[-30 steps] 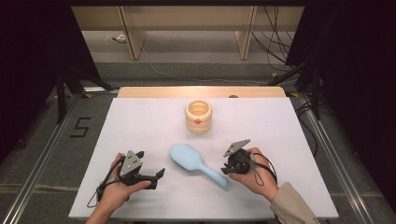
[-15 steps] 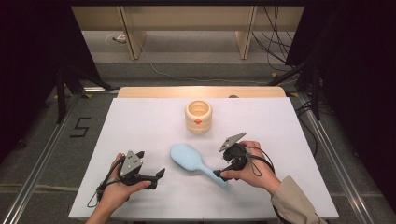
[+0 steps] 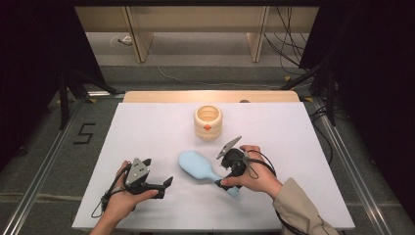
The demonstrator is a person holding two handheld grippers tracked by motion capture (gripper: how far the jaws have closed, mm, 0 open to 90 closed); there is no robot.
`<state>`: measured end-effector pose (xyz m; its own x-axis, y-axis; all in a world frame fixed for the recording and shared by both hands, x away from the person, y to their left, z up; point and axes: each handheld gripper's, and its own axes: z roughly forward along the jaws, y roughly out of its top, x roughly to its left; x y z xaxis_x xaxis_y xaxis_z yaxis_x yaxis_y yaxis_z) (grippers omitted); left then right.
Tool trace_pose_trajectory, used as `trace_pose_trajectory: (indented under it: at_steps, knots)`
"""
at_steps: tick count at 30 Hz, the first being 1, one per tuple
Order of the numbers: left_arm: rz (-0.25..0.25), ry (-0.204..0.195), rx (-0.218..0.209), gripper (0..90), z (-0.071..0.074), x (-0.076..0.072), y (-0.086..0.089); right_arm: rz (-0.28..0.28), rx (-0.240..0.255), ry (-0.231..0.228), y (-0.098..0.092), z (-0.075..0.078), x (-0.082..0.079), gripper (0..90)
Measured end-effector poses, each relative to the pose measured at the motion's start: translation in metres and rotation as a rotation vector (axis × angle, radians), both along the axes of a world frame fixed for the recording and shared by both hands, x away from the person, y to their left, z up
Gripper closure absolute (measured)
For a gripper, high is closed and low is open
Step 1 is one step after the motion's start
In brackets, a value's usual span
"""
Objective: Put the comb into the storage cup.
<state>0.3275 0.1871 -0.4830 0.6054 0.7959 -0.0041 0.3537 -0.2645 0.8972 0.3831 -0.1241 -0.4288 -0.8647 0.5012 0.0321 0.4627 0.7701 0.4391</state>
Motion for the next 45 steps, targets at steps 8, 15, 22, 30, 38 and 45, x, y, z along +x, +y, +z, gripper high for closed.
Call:
trace_pose_trajectory:
  at_steps: [8, 15, 22, 30, 38, 45]
  knots:
    - [0.001, 0.000, -0.001, 0.9, 0.000, 0.000, 0.000, 0.018, -0.019, 0.013, 0.012, -0.002, 0.007, 21.3]
    - [-0.001, 0.001, 0.001, 0.8, 0.000, 0.000, 0.000, 0.026, -0.053, 0.035, 0.021, -0.005, 0.011, 21.5]
    - [0.000, 0.001, 0.000, 0.8, 0.000, 0.000, 0.000, 0.047, -0.090, 0.060, 0.033, -0.013, 0.017, 21.7]
    - [0.001, 0.000, -0.003, 0.8, 0.000, 0.000, 0.000, 0.067, -0.141, 0.095, 0.046, -0.024, 0.018, 23.2]
    - [-0.001, 0.000, -0.003, 0.8, 0.000, 0.000, 0.000, 0.055, -0.157, 0.094, 0.052, -0.027, 0.021, 26.9]
    - [-0.001, 0.000, -0.004, 0.9, 0.000, 0.000, 0.000, 0.053, -0.189, 0.104, 0.053, -0.031, 0.024, 30.3]
